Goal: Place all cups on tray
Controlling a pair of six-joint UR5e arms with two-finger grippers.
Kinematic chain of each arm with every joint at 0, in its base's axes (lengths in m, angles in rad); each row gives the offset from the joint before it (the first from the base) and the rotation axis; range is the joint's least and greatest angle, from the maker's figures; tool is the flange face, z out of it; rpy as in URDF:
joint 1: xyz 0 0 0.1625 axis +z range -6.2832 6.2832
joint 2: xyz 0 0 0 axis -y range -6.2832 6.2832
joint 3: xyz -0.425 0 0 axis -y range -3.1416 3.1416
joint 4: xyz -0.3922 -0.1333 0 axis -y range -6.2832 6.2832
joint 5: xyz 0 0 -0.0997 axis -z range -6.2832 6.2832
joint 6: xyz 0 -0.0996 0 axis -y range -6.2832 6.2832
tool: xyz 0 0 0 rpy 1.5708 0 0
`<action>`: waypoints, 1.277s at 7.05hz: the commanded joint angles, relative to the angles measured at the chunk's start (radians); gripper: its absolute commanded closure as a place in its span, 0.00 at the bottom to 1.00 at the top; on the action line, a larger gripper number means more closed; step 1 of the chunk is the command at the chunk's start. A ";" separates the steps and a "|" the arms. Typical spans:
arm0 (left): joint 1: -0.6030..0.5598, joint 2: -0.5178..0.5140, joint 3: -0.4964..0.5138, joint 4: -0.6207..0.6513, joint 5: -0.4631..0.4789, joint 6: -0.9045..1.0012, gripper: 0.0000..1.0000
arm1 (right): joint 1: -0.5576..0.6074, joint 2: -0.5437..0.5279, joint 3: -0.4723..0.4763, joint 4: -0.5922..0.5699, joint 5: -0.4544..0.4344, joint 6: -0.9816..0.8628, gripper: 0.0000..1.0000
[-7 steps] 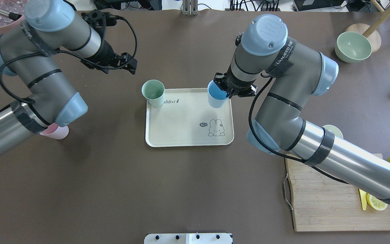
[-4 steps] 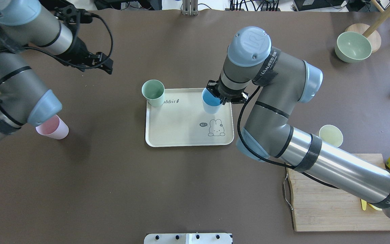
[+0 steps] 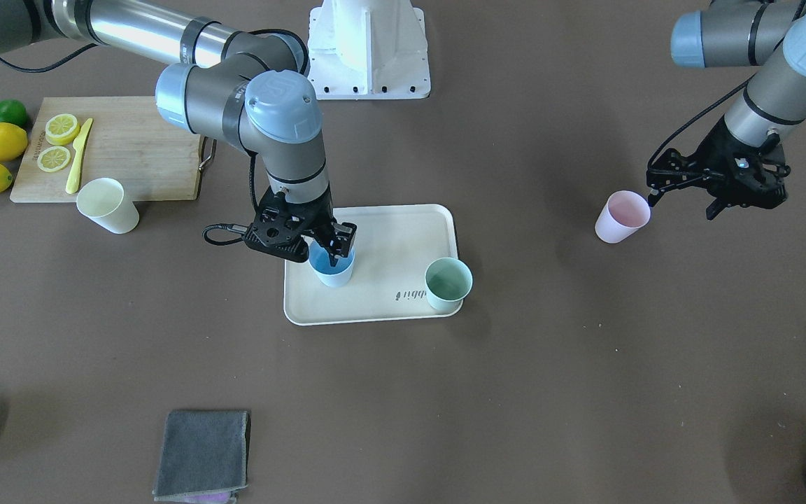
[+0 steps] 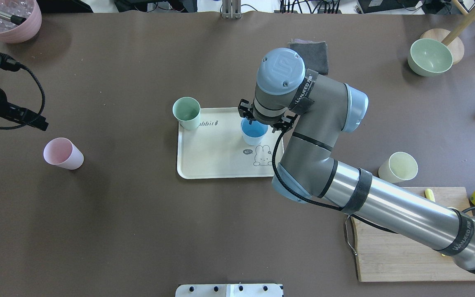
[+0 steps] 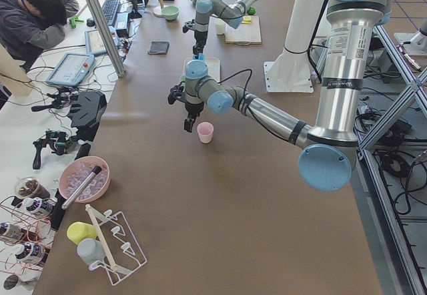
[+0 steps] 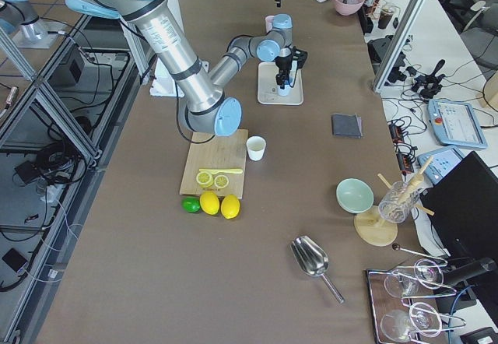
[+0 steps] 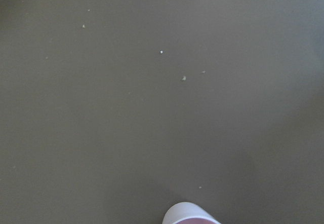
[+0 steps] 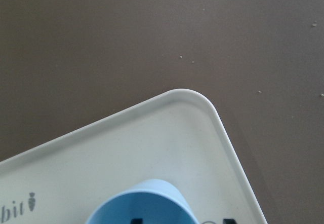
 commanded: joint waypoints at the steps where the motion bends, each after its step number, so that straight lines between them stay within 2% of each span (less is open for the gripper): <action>1: 0.022 0.008 0.061 -0.058 0.040 -0.027 0.03 | 0.095 -0.040 0.101 -0.017 0.112 -0.047 0.00; 2: 0.039 0.008 0.088 -0.105 0.042 -0.047 0.03 | 0.135 -0.092 0.180 -0.066 0.140 -0.122 0.00; 3: 0.079 0.008 0.095 -0.127 0.044 -0.103 0.03 | 0.167 -0.149 0.287 -0.188 0.156 -0.203 0.00; 4: 0.099 0.010 0.093 -0.147 0.042 -0.130 0.03 | 0.196 -0.222 0.404 -0.262 0.156 -0.283 0.00; 5: 0.120 0.043 0.092 -0.176 0.044 -0.139 0.03 | 0.210 -0.279 0.449 -0.268 0.162 -0.290 0.00; 6: 0.133 0.067 0.093 -0.205 0.044 -0.142 0.11 | 0.213 -0.319 0.480 -0.267 0.163 -0.297 0.00; 7: 0.159 0.068 0.099 -0.205 0.050 -0.168 0.65 | 0.216 -0.384 0.529 -0.262 0.165 -0.332 0.00; 8: 0.195 0.067 0.096 -0.208 0.095 -0.202 1.00 | 0.227 -0.480 0.583 -0.259 0.168 -0.416 0.00; 9: 0.197 0.061 0.089 -0.217 0.097 -0.210 1.00 | 0.236 -0.542 0.595 -0.255 0.170 -0.479 0.00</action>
